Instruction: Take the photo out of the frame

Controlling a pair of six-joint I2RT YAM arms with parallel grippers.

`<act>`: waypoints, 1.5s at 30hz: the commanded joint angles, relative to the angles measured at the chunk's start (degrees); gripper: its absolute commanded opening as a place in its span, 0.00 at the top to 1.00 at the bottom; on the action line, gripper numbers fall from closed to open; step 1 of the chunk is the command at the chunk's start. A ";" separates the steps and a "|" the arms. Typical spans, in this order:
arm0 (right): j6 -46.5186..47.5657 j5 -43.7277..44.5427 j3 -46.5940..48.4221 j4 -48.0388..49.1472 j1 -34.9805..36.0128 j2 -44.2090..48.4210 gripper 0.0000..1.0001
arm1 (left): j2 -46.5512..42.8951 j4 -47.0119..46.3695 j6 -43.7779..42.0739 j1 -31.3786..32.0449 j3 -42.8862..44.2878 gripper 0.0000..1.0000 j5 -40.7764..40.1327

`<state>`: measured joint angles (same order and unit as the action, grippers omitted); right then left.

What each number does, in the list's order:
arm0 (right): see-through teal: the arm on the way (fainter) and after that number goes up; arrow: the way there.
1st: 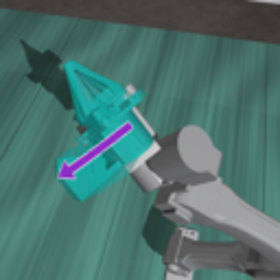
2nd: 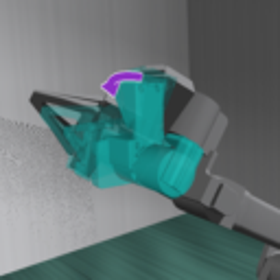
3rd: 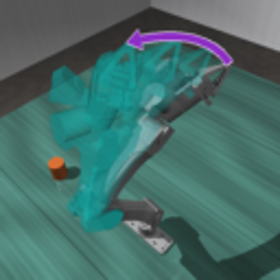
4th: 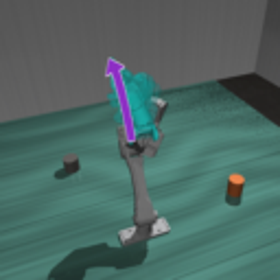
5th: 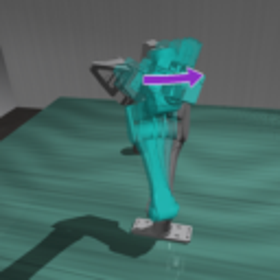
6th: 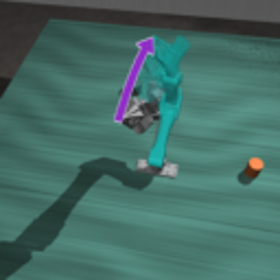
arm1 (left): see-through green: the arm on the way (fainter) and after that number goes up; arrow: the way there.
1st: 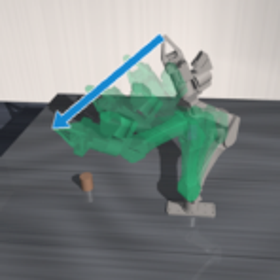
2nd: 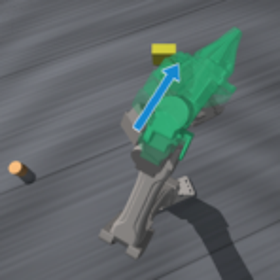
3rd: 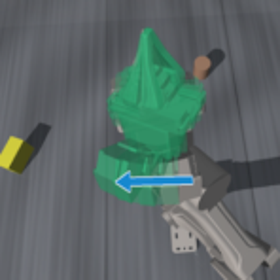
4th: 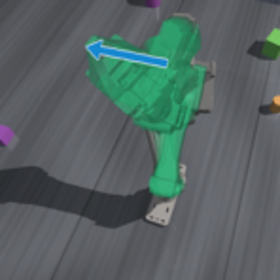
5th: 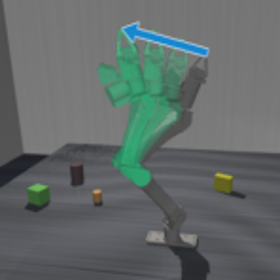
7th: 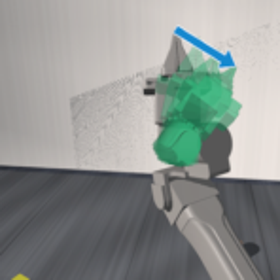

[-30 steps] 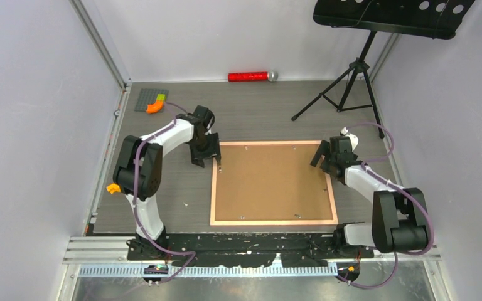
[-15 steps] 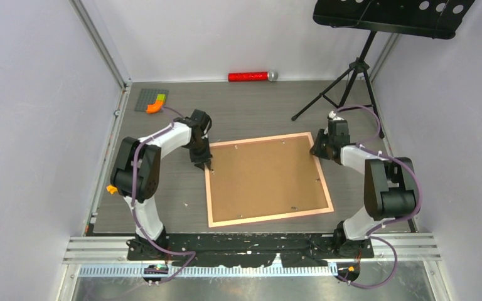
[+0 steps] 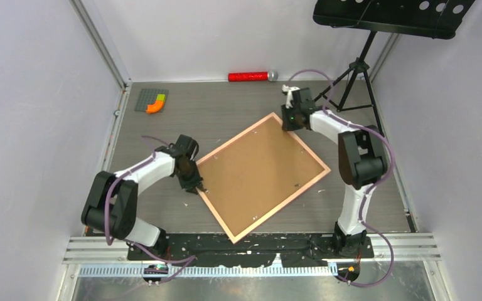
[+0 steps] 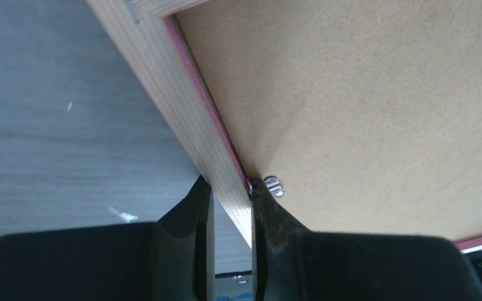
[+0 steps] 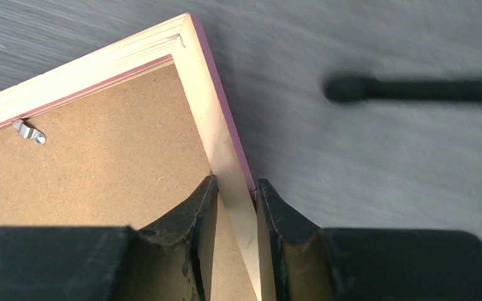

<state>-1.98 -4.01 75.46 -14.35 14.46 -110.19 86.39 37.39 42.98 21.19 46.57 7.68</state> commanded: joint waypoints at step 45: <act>-0.02 -5.92 -10.39 22.63 30.09 8.05 0.02 | 5.45 -10.31 -16.42 -5.75 1.35 0.56 9.28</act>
<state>1.80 -14.85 65.98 3.36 42.15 -101.56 90.98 30.35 26.83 15.00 50.35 14.85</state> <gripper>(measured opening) 0.973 0.553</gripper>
